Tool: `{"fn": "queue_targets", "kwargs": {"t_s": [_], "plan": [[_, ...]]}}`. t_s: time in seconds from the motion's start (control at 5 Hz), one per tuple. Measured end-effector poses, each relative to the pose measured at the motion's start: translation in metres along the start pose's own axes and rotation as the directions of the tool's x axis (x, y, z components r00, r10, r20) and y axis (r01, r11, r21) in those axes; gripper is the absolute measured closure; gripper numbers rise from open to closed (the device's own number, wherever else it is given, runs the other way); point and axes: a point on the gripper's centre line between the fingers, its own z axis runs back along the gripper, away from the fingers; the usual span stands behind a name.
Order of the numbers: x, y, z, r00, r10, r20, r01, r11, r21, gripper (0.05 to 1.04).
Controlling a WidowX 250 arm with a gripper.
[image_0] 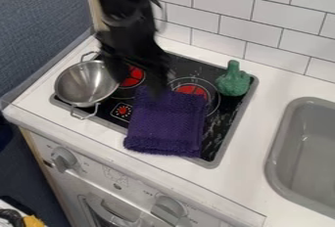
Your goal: Move the blue cloth in between the two burners
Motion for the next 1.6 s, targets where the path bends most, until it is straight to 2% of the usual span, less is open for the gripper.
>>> {"fn": "queue_targets", "kwargs": {"t_s": [0.2,0.4,0.6,0.8,1.0,1.2,1.6], "plan": [[-0.006,-0.014,-0.039,0.996,0.015,-0.087,-0.015,1.000,0.004,0.079],[-0.005,-0.019,-0.068,0.994,0.012,-0.107,-0.006,0.999,0.053,0.079],[0.002,-0.016,-0.074,0.995,0.025,-0.096,-0.015,0.995,0.103,0.079],[0.015,-0.002,-0.078,0.997,0.041,-0.065,-0.032,0.989,0.141,0.079],[0.044,0.022,-0.084,0.998,0.065,-0.013,-0.063,0.990,0.125,0.080],[0.072,0.038,-0.089,0.999,0.033,0.012,-0.034,0.995,0.089,0.081],[0.093,0.054,-0.091,1.000,0.001,-0.001,-0.001,1.000,0.028,0.083]]}}
